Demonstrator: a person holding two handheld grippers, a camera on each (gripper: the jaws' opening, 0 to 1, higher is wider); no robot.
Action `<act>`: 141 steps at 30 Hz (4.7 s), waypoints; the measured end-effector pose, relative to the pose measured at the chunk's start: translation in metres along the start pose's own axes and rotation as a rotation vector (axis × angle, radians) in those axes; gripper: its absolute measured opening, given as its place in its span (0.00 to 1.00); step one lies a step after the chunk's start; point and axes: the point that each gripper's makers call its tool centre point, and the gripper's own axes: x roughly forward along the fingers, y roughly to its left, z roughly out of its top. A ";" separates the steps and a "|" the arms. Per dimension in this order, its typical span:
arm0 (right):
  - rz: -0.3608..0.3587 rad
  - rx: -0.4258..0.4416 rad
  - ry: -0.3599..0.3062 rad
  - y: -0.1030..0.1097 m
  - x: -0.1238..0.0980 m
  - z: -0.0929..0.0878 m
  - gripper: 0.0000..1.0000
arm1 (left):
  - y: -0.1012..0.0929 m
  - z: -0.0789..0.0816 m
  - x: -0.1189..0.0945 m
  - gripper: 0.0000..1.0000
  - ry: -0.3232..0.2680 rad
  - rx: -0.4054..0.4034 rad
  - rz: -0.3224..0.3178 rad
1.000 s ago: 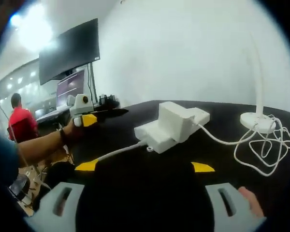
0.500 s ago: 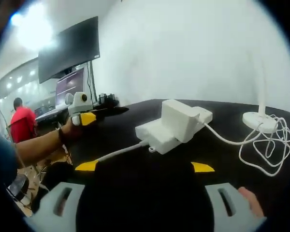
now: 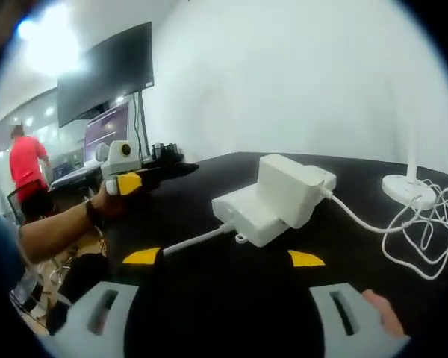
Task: Insert the desk lamp plug into the socket, turn on the power strip switch, turn on the lamp switch, then turn off the lamp switch, turn off the power strip switch, and remove the plug from the socket.
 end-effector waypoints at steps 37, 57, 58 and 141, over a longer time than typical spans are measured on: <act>-0.136 0.150 -0.044 -0.025 0.028 0.019 0.40 | -0.002 -0.007 0.002 0.86 0.047 0.027 -0.010; -0.283 0.172 -0.042 -0.031 0.040 0.017 0.39 | 0.003 -0.010 0.001 0.82 0.066 0.035 -0.018; -0.289 0.178 -0.044 -0.032 0.040 0.017 0.40 | 0.003 -0.009 0.000 0.82 0.065 0.033 -0.018; 0.077 0.020 0.107 -0.039 -0.019 0.027 0.30 | 0.016 -0.010 -0.005 0.79 0.059 0.031 0.075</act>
